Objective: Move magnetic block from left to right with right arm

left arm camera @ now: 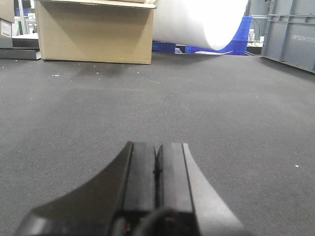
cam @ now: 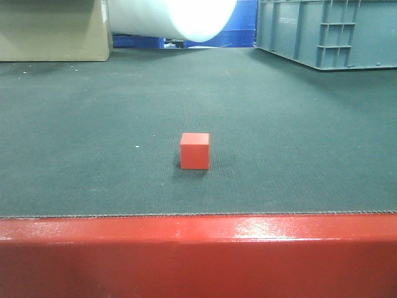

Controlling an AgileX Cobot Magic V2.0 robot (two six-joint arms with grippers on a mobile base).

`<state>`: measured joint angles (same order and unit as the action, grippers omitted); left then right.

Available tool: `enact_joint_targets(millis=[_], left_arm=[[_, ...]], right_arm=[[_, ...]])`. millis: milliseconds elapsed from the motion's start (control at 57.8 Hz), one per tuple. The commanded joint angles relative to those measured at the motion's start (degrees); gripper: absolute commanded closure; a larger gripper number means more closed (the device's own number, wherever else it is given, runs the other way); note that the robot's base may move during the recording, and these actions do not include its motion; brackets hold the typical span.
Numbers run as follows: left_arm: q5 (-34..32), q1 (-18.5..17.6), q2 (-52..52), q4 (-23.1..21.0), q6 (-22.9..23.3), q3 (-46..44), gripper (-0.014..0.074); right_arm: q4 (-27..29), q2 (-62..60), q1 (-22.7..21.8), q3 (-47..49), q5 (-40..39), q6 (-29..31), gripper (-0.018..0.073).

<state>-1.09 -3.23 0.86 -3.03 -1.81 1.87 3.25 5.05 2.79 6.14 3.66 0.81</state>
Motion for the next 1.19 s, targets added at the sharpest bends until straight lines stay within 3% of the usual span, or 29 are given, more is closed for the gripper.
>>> enact_joint_targets(millis=[0,380,1176], left_arm=[[-5.0,-0.2,0.5,-0.3,0.5,0.5,0.0713],[-5.0,-0.2,0.5,-0.3,0.5,0.5,0.0713],[-5.0,-0.2,0.5,-0.3,0.5,0.5,0.0713]], right_arm=[[-0.3,-2.5,-0.3,-0.2,-6.0,0.3,0.0503],[-0.3,-6.8,-0.3,-7.9,-9.1,0.3,0.0503],[-0.3,-6.8,-0.3,-7.9,-9.1,0.3,0.0503]])
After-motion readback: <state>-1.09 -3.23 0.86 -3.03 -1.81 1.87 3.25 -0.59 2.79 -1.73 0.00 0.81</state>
